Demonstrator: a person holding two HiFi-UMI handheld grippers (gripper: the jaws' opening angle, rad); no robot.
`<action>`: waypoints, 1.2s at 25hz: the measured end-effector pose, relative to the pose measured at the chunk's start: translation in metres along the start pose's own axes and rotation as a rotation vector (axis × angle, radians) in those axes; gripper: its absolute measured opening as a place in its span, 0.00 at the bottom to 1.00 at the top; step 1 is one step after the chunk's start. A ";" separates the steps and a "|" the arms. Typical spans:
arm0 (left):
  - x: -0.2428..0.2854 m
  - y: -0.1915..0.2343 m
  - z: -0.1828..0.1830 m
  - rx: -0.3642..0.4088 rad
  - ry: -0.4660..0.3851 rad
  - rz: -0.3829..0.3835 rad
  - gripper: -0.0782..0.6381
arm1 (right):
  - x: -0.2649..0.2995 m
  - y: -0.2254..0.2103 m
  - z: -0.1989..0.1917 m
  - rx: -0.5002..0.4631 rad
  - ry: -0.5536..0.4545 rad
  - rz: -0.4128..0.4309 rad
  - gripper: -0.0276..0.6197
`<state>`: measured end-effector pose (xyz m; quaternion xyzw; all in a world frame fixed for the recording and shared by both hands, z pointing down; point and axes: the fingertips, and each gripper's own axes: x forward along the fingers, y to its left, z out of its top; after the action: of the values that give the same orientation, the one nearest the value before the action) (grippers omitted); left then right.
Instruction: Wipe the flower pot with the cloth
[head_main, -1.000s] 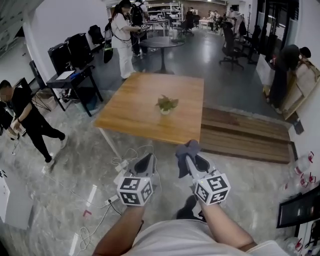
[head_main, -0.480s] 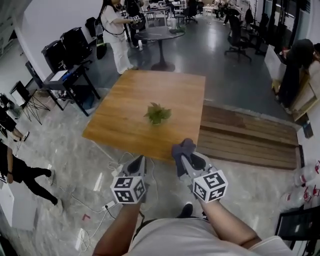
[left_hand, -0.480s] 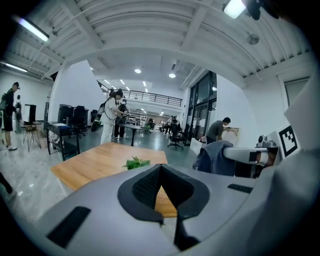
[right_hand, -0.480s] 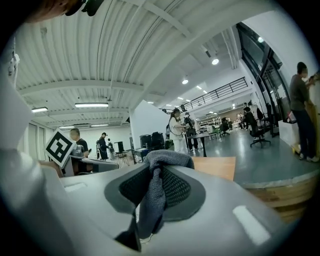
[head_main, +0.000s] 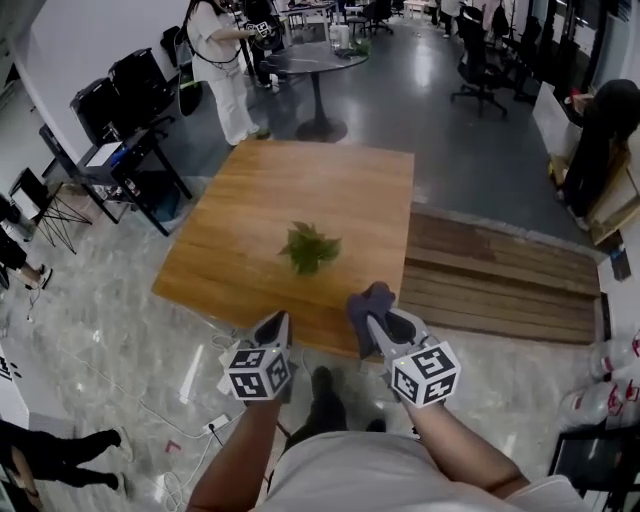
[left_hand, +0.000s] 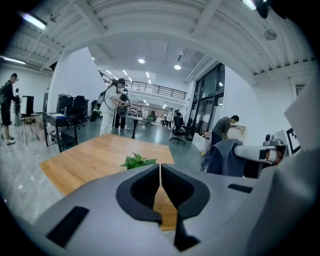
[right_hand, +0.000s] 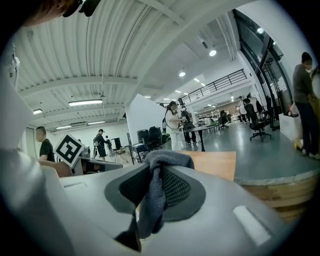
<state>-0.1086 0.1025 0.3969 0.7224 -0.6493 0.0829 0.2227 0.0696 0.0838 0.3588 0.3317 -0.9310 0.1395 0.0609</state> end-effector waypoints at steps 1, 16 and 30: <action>0.015 0.010 0.000 0.001 0.017 -0.006 0.12 | 0.013 -0.005 -0.003 -0.001 0.010 -0.004 0.14; 0.253 0.154 -0.008 -0.028 0.365 -0.112 0.16 | 0.197 -0.071 -0.038 0.133 0.145 -0.149 0.14; 0.385 0.195 -0.076 -0.155 0.601 -0.005 0.23 | 0.256 -0.163 -0.138 0.367 0.284 -0.142 0.14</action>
<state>-0.2312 -0.2231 0.6633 0.6480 -0.5571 0.2424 0.4594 -0.0216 -0.1496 0.5791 0.3787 -0.8465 0.3470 0.1396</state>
